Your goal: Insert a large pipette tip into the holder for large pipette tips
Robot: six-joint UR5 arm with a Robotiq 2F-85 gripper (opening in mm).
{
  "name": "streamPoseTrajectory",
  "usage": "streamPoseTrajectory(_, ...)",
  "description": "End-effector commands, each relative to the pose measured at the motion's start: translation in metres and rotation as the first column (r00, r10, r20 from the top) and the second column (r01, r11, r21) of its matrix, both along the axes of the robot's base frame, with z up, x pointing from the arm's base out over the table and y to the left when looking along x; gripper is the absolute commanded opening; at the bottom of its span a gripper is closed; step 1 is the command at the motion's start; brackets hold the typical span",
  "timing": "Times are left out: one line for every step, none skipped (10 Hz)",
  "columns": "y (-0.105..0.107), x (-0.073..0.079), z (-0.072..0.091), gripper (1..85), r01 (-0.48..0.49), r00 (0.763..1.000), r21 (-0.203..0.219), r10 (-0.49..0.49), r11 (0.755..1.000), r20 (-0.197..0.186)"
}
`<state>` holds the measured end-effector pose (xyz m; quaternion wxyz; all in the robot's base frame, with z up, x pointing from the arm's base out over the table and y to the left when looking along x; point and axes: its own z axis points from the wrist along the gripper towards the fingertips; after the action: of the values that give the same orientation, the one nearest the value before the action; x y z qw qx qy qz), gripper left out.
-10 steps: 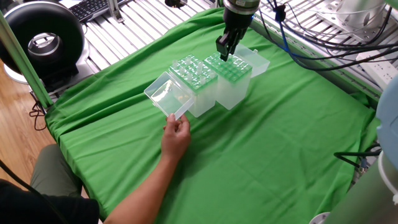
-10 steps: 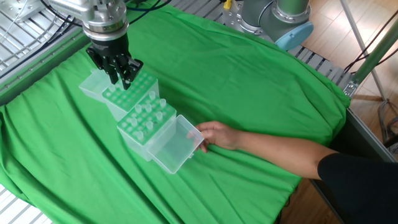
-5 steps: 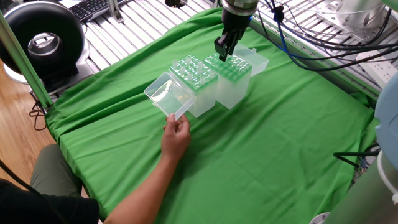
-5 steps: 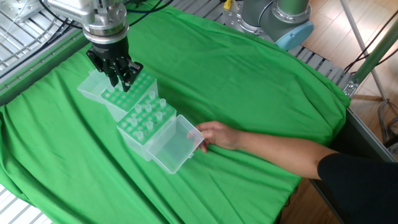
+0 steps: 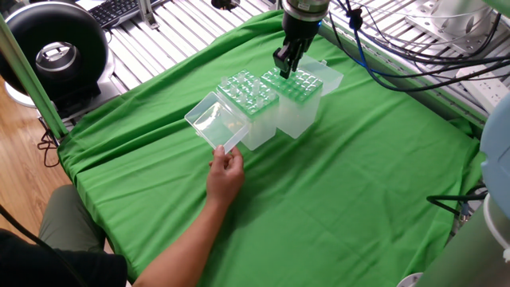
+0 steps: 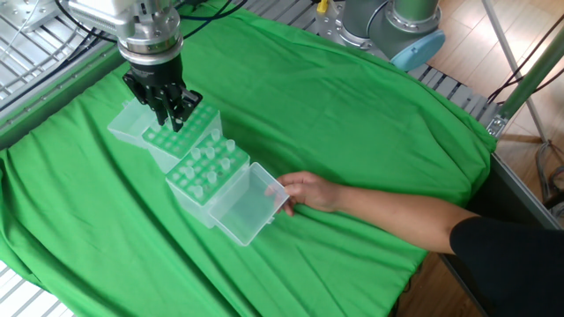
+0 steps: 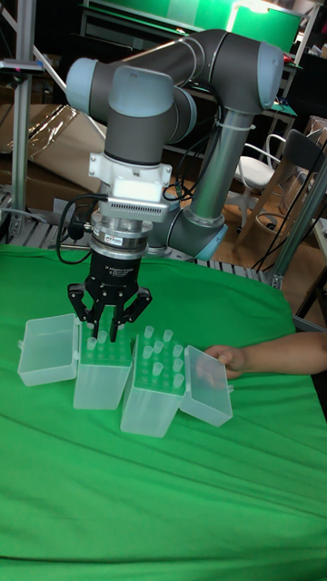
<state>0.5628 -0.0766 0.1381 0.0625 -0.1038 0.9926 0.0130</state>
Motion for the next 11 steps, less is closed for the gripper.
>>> streamPoseTrajectory(0.001, 0.006, 0.002, 32.0, 0.007, 1.0, 0.001, -0.007, 1.0, 0.019)
streamPoseTrajectory(0.001, 0.008, 0.003, 31.3, 0.009, 1.0, 0.001, -0.009, 1.0, 0.026)
streamPoseTrajectory(0.0, 0.009, 0.004, 30.3, 0.009, 1.0, -0.003, -0.009, 1.0, 0.029)
streamPoseTrajectory(0.0, 0.009, 0.005, 29.7, 0.01, 0.999, -0.003, -0.01, 1.0, 0.031)
streamPoseTrajectory(0.0, 0.009, 0.005, 28.7, 0.012, 0.999, -0.003, -0.012, 1.0, 0.032)
streamPoseTrajectory(0.0, 0.01, 0.005, 27.7, 0.012, 0.999, -0.003, -0.012, 1.0, 0.037)
streamPoseTrajectory(0.0, 0.012, 0.005, 27.3, 0.012, 0.999, -0.003, -0.012, 1.0, 0.042)
streamPoseTrajectory(0.0, 0.012, 0.005, 26.0, 0.015, 0.999, -0.002, -0.015, 1.0, 0.045)
streamPoseTrajectory(0.0, 0.014, 0.005, 25.3, 0.015, 0.999, -0.002, -0.015, 1.0, 0.049)
streamPoseTrajectory(0.0, 0.015, 0.005, 24.0, 0.019, 0.998, -0.001, -0.018, 1.0, 0.054)
streamPoseTrajectory(0.002, 0.017, 0.006, 23.0, 0.023, 0.998, 0.004, -0.024, 1.0, 0.061)
